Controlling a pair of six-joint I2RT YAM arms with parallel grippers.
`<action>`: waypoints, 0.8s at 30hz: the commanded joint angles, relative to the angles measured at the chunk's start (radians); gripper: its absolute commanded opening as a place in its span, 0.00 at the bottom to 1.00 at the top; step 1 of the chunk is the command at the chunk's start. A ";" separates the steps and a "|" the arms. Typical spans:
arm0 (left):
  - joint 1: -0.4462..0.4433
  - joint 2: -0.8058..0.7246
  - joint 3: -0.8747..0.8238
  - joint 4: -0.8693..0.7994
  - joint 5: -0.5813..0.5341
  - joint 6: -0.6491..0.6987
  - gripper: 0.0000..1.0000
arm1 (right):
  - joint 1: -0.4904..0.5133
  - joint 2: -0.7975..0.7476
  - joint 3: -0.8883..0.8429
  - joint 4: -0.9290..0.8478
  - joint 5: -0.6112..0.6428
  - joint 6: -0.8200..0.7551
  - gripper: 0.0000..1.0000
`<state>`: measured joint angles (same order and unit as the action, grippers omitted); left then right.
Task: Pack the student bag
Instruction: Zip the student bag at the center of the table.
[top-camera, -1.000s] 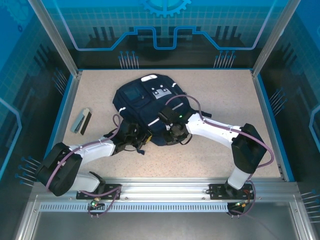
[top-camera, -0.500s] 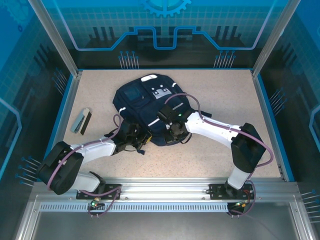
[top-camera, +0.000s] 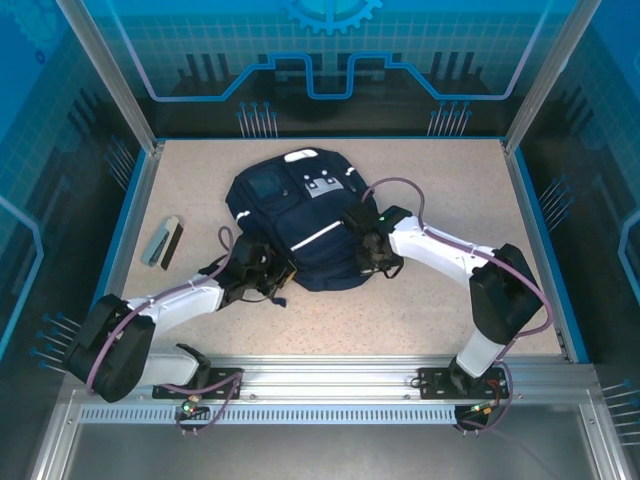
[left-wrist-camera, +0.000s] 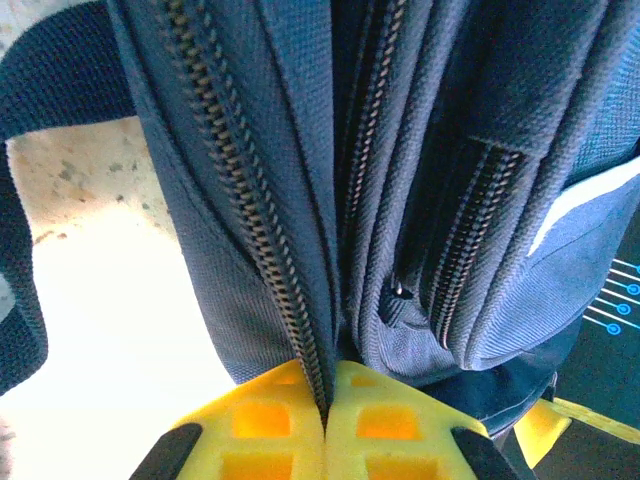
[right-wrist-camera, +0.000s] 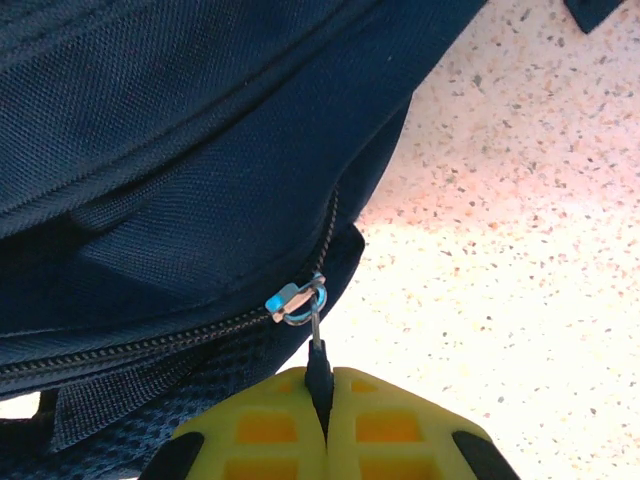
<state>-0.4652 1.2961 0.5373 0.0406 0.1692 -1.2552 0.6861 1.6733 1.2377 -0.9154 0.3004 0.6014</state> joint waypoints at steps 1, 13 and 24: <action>0.061 -0.021 0.035 -0.115 -0.052 0.095 0.00 | -0.003 -0.052 -0.025 -0.001 -0.069 -0.059 0.00; 0.273 0.096 0.238 -0.268 0.002 0.342 0.21 | 0.186 -0.023 -0.047 0.366 -0.628 -0.037 0.00; 0.316 -0.106 0.214 -0.444 -0.012 0.239 0.63 | 0.215 0.147 0.185 0.385 -0.594 0.009 0.00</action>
<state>-0.1539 1.2518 0.7586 -0.3317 0.1238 -0.9741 0.8799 1.7943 1.3422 -0.5526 -0.2535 0.6071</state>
